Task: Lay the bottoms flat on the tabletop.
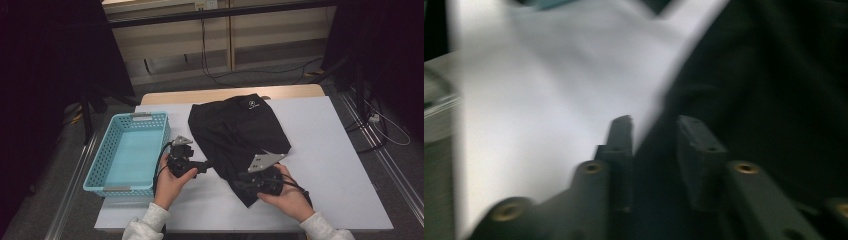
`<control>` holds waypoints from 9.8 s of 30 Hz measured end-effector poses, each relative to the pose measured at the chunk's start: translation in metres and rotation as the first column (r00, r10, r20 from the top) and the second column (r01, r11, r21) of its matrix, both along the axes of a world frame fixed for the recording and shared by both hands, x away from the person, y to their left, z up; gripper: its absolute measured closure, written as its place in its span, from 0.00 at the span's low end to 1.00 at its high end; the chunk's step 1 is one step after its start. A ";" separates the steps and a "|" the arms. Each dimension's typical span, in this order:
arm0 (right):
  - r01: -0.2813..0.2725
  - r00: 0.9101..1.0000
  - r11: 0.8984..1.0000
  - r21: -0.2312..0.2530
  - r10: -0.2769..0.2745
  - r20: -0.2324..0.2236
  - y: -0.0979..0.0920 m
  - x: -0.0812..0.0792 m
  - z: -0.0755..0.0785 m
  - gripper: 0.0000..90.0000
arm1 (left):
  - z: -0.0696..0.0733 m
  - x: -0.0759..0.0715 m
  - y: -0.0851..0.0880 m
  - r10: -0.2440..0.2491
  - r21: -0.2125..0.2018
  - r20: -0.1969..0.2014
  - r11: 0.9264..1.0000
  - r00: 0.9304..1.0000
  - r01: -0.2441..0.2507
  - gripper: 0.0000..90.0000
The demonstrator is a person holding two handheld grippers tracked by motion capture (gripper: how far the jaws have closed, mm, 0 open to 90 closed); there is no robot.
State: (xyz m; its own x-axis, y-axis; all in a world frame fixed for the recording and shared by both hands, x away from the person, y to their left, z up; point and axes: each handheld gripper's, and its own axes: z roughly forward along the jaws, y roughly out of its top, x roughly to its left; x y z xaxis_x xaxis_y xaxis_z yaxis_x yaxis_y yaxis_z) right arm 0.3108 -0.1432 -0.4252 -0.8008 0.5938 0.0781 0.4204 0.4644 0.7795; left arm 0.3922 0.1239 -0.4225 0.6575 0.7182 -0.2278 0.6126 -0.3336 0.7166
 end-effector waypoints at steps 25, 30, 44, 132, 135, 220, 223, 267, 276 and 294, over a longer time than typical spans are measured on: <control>0.424 0.906 0.905 -0.026 -0.423 0.022 -0.086 0.016 -0.014 0.26 | -0.026 -0.018 -0.059 -0.177 0.086 0.000 0.980 0.984 0.177 0.49; 0.427 0.904 0.903 -0.035 -0.427 0.026 -0.089 0.014 -0.015 0.26 | -0.024 -0.021 -0.061 -0.202 0.077 -0.039 0.976 0.979 0.205 0.73; 0.422 0.906 0.906 -0.024 -0.421 0.025 -0.091 0.014 -0.012 0.26 | -0.012 -0.020 -0.047 -0.184 0.021 -0.151 0.982 0.971 0.189 1.00; 0.287 0.958 0.957 -0.050 -0.286 0.023 -0.067 -0.018 -0.028 0.19 | -0.019 -0.045 -0.009 -0.156 0.080 -0.004 0.984 0.988 0.156 0.22; 0.298 0.954 0.953 -0.051 -0.297 0.027 -0.069 -0.017 -0.029 0.19 | -0.022 -0.046 -0.012 -0.151 0.095 0.003 0.984 0.989 0.150 0.26; 0.103 0.991 0.995 0.011 -0.101 -0.084 -0.015 -0.031 -0.020 0.99 | 0.010 -0.076 0.025 -0.155 -0.021 -0.183 0.988 0.971 0.154 0.99; 0.088 0.992 0.996 0.015 -0.086 -0.088 -0.010 -0.032 -0.020 0.99 | 0.011 -0.078 0.030 -0.151 -0.023 -0.185 0.989 0.971 0.149 0.99; 0.078 0.992 0.996 -0.049 -0.083 -0.093 -0.017 -0.036 -0.024 0.99 | -0.025 -0.027 0.008 0.147 0.117 -0.004 0.982 0.989 -0.146 0.61; 0.070 0.993 0.996 -0.057 -0.075 -0.093 -0.016 -0.035 -0.026 0.99 | -0.022 -0.019 0.010 0.153 0.074 -0.127 0.987 0.980 -0.144 0.98; -0.001 0.995 1.000 -0.020 -0.001 -0.096 -0.002 -0.039 -0.022 0.99 | 0.006 -0.029 0.040 0.192 0.058 -0.186 0.981 0.964 -0.185 0.99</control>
